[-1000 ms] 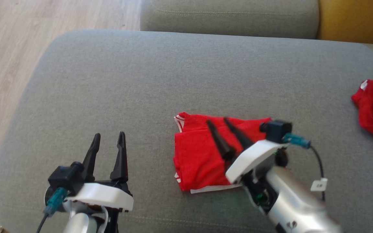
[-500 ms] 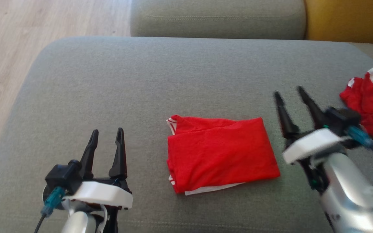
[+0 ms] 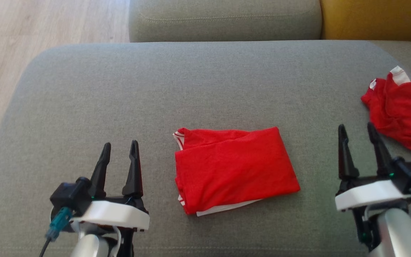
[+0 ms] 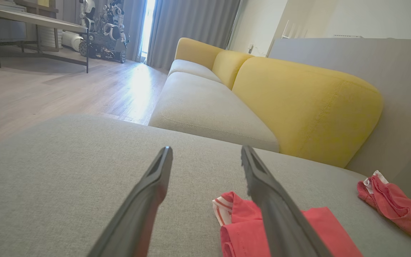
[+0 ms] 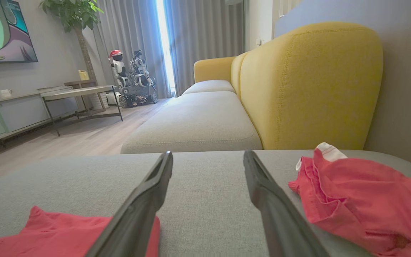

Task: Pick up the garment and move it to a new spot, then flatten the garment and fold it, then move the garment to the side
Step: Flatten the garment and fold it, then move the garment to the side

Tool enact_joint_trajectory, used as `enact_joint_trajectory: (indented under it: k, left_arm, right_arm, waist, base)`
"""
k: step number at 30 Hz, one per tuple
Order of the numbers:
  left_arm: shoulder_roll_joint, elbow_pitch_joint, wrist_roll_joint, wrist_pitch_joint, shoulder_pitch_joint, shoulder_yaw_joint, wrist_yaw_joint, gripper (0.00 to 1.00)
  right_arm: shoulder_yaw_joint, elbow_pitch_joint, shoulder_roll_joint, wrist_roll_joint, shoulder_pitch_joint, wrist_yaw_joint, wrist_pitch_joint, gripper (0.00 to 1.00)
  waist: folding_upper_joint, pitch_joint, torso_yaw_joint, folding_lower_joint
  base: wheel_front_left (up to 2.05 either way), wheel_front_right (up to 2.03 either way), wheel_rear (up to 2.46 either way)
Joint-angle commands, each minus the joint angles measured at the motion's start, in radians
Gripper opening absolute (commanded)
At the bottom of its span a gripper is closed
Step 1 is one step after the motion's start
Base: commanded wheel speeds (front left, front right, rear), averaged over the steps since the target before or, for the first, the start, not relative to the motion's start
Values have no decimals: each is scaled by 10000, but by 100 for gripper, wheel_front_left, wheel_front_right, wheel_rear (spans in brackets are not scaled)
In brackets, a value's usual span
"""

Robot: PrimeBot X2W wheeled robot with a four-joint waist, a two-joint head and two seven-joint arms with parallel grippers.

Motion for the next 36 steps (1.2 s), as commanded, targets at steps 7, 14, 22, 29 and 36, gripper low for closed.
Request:
enact_joint_trajectory:
  k: [7,14,22,29,36]
  left_arm:
    - [3,-360,-37,-122,-75,321,107,100]
    - [3,-314,-22,-122,-69,287,80,100]
    - [3,-325,13,-122,-98,246,61,100]
    - [3,-280,8,-122,-184,118,15,100]
    - [3,-228,44,-122,-439,2,-29,100]
  right_arm:
    - [33,-779,245,-625,157,-7,-65,100]
    - [36,-801,350,-699,233,-7,-34,100]
    - [55,-771,437,-795,303,-7,56,100]
    - [727,-310,517,-884,294,-7,636,100]
    - [1229,751,586,-260,-196,-7,1162,100]
  waist:
    - [0,-33,-5,0]
    - [0,-65,20,0]
    - [0,-28,62,0]
    - [0,205,174,0]
    - [0,626,394,0]
  base:
    - [0,0,0]
    - [0,0,0]
    - [0,0,0]
    - [0,0,0]
    - [0,0,0]
